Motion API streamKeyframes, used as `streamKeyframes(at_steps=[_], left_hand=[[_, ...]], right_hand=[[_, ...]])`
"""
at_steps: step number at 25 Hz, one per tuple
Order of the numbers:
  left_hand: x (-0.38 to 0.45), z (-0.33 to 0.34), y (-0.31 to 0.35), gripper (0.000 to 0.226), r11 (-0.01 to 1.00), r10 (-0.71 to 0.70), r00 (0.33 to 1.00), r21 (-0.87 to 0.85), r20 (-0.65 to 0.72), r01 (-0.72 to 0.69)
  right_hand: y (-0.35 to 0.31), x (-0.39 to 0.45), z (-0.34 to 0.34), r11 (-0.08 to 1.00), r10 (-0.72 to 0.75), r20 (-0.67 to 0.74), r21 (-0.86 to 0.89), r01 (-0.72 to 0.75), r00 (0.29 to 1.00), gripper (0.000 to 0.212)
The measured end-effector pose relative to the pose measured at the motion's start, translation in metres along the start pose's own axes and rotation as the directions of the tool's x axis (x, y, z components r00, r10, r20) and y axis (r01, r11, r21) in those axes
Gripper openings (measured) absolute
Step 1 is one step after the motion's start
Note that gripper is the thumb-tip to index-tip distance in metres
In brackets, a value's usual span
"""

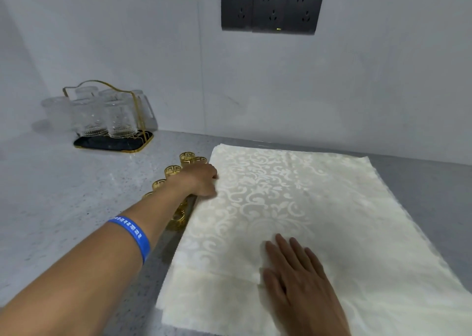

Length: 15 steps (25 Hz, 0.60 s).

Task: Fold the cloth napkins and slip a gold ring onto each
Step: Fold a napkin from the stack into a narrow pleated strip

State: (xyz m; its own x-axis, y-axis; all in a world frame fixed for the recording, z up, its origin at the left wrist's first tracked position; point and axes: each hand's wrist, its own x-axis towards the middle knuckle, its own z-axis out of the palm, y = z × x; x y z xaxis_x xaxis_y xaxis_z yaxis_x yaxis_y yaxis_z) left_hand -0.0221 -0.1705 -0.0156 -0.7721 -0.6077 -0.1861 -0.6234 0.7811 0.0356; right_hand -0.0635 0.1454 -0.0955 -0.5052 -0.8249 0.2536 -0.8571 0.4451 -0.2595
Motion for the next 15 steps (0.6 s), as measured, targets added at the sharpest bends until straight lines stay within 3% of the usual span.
streamKeyframes(at_steps=[4,7,8,9,11,13,15], left_hand=[[-0.007,-0.006,0.009,0.014,0.999,-0.022,0.995,-0.043,-0.099,0.018],[-0.036,-0.013,0.019,0.010,0.932,-0.081,0.968,-0.363,-0.238,-0.011],[-0.053,-0.013,0.028,0.005,0.893,-0.082,0.945,-0.444,-0.318,-0.072],[-0.071,-0.011,0.040,0.006,0.870,-0.062,0.914,-0.470,-0.402,-0.148],[-0.107,0.004,0.073,0.017,0.864,0.044,0.836,-0.398,-0.548,-0.307],[-0.135,0.028,0.109,0.014,0.858,0.162,0.753,-0.286,-0.638,-0.426],[-0.149,0.051,0.136,0.013,0.851,0.271,0.701,-0.175,-0.660,-0.495]], right_hand=[[-0.004,0.001,-0.004,1.000,-0.012,0.067,0.021,0.011,0.998,0.055],[-0.002,0.002,-0.019,0.976,0.027,0.207,0.204,-0.070,0.978,0.087],[-0.002,0.002,-0.026,0.925,0.074,0.224,0.348,-0.151,0.972,0.087],[-0.005,0.001,-0.036,0.803,0.140,0.199,0.551,-0.229,0.970,0.076],[-0.009,0.007,-0.053,0.452,0.281,0.157,0.848,-0.275,0.947,0.040],[-0.005,0.026,-0.062,0.321,0.360,0.266,0.865,-0.386,0.894,0.034],[-0.001,0.042,-0.069,0.330,0.387,0.391,0.787,-0.521,0.835,0.037]])
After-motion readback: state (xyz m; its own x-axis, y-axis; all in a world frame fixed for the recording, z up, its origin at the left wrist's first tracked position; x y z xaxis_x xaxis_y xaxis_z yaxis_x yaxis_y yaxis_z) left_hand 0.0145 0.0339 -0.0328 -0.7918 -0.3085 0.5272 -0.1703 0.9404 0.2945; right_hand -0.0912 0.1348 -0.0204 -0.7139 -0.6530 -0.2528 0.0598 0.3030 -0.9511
